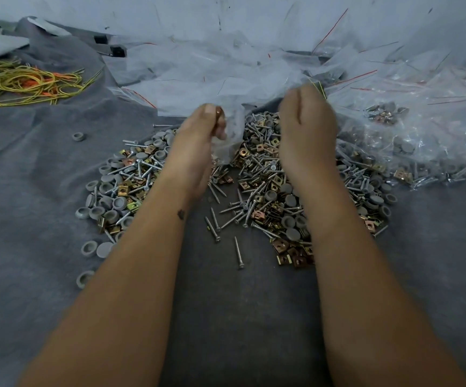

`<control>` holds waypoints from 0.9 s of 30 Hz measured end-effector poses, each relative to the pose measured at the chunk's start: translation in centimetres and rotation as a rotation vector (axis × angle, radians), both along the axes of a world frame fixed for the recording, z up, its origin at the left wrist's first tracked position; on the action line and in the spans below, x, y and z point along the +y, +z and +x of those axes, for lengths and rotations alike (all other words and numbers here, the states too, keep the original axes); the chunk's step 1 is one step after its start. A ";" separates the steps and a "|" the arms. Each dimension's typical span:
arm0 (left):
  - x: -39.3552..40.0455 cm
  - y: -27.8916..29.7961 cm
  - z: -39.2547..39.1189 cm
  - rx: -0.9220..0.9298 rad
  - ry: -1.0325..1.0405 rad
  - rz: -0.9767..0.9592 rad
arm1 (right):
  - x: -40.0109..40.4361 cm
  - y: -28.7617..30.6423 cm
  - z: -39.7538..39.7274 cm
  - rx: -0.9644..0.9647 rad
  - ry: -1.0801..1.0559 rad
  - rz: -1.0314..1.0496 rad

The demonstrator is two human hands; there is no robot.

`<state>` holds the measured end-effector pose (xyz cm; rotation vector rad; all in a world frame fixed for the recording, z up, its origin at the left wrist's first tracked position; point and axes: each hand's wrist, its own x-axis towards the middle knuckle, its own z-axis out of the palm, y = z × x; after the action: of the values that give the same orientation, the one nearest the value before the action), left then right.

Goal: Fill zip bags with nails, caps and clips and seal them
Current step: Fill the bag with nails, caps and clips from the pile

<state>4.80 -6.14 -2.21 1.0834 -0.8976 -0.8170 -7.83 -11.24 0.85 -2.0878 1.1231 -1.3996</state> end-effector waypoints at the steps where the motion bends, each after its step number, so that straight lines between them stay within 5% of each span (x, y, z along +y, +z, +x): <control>1: 0.1 0.1 0.3 -0.001 0.035 0.010 | -0.4 0.1 -0.6 -0.012 -0.022 0.005; 8: -0.1 -0.6 -1.0 -0.378 0.139 0.107 | -0.4 -0.8 -0.4 -0.025 0.133 0.218; 15: 0.1 -0.4 -1.1 -0.411 0.186 0.053 | 0.0 -0.8 0.0 -0.139 0.293 0.206; 27: -0.1 -0.2 -1.1 -0.381 0.269 0.102 | -0.6 -1.7 0.2 0.005 0.257 0.236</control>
<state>3.75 -6.24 -2.44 1.4439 -1.0049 -0.4425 -7.65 -11.85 -0.87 -1.9842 0.9323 -1.0871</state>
